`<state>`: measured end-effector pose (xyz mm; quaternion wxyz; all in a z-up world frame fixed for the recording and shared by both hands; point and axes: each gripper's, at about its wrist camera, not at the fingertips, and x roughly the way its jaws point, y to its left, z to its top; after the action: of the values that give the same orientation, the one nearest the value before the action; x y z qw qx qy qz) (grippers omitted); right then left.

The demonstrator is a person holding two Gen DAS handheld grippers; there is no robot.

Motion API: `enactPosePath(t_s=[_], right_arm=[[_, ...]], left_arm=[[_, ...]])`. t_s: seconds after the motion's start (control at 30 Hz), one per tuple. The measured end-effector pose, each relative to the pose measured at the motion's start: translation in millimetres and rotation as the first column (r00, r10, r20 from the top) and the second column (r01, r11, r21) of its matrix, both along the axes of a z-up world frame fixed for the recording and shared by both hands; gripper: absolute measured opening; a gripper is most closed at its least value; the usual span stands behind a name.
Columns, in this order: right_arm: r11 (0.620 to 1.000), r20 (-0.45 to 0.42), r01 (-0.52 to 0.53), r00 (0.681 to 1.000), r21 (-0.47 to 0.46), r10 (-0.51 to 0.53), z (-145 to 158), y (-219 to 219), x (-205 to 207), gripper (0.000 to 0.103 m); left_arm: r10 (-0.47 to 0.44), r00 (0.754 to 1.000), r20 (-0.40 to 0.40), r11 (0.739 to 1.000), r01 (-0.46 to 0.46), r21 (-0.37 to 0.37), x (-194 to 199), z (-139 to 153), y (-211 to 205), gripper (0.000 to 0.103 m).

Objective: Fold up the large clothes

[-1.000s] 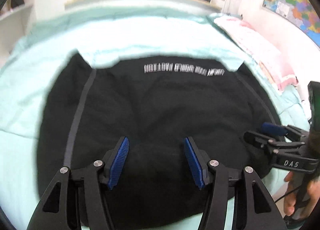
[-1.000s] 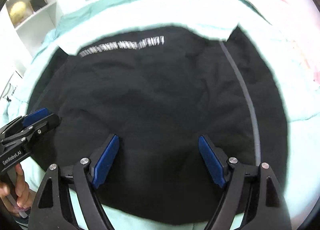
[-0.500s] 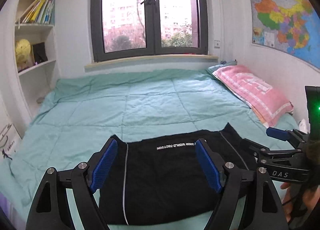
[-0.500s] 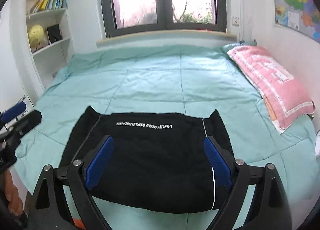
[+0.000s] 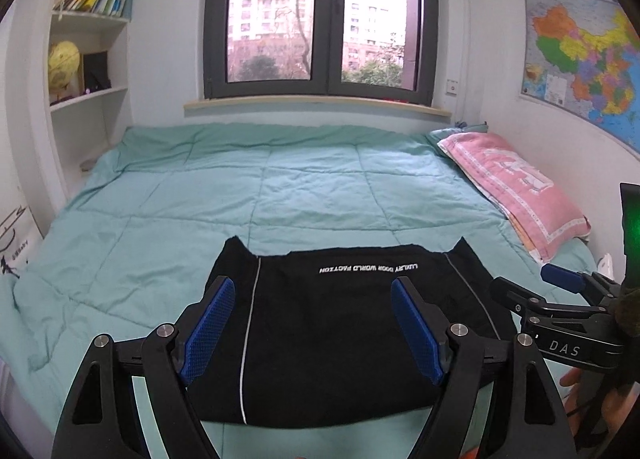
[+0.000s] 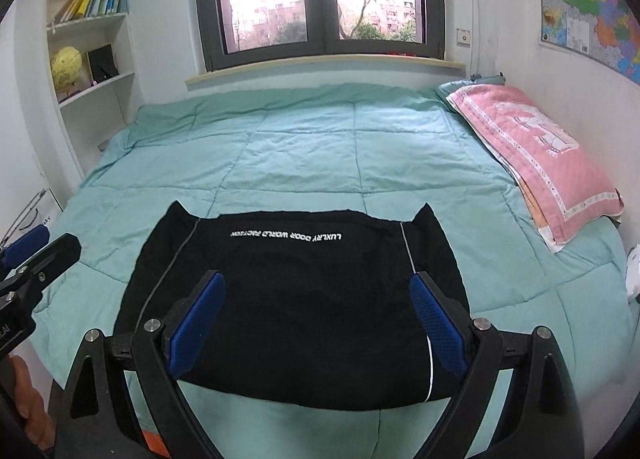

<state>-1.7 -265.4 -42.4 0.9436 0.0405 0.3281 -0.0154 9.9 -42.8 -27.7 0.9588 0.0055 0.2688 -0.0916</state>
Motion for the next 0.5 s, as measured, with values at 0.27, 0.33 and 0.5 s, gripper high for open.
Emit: enactPosePath(t_s=[0.27, 0.33, 0.5], right_arm=[[1.0, -0.024, -0.007, 1.0, -0.013, 0.007, -10.6, 4.3, 6.5, 0.094], [1.0, -0.028, -0.007, 1.0, -0.015, 0.006, -12.4, 3.7, 8.0, 0.094], [1.0, -0.037, -0.008, 0.999, -0.009, 0.007, -15.7, 2.6, 9.8, 0.094]], left_arm=[[-0.023, 0.999, -0.038, 0.999, 0.024, 0.036, 4.5, -14.3, -12.3, 0.081], [-0.026, 0.999, -0.041, 0.999, 0.028, 0.038, 4.2, -15.8, -15.2, 0.081], [-0.035, 0.998, -0.05, 0.998, 0.037, 0.041, 4.7, -17.8, -17.4, 0.081]])
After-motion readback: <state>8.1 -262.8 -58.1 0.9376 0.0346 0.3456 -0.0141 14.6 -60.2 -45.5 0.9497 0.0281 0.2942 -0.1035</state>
